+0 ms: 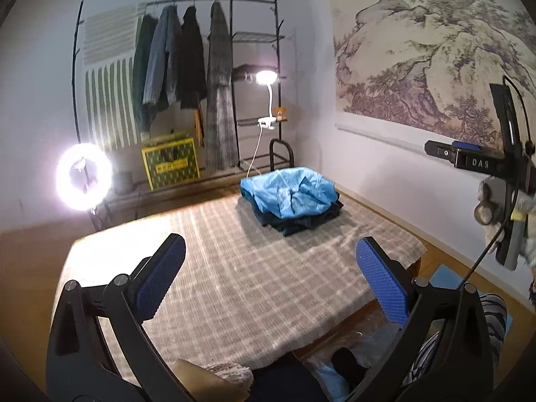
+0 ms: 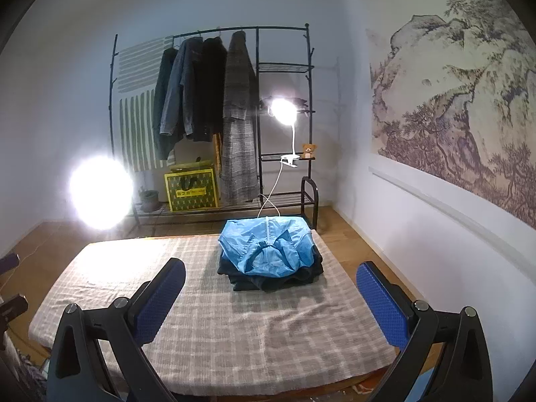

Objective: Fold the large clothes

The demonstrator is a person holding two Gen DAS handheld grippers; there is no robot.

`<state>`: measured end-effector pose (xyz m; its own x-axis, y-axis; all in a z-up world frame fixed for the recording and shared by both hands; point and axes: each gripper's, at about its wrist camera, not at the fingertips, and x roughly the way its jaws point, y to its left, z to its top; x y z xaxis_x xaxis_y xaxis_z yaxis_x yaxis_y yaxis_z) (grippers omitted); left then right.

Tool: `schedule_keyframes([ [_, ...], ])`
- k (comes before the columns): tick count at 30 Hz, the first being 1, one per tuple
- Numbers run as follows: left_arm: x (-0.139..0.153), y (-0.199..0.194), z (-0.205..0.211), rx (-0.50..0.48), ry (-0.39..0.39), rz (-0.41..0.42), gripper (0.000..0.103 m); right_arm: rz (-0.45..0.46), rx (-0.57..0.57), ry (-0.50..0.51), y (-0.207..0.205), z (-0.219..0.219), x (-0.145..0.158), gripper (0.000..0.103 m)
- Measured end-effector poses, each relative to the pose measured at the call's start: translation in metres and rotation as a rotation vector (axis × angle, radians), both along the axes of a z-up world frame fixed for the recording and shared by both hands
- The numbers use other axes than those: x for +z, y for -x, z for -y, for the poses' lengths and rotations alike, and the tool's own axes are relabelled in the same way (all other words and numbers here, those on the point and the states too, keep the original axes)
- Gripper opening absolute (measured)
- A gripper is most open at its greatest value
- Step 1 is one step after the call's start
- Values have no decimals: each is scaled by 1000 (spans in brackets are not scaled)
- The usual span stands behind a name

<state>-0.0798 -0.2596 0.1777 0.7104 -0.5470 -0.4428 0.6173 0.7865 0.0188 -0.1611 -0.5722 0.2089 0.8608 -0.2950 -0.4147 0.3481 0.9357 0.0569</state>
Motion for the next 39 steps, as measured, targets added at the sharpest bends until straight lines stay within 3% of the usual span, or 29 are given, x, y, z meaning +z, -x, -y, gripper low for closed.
schedule_keyframes([
  [17, -42, -58, 17, 61, -23, -39, 103, -3, -33, -14, -64, -3, -72, 103],
  [28, -65, -75, 24, 74, -47, -91, 103, 2, -43, -37, -79, 2, -83, 103],
  [39, -66, -75, 21, 74, -38, -100, 103, -17, -44, -50, -82, 3, -90, 103],
])
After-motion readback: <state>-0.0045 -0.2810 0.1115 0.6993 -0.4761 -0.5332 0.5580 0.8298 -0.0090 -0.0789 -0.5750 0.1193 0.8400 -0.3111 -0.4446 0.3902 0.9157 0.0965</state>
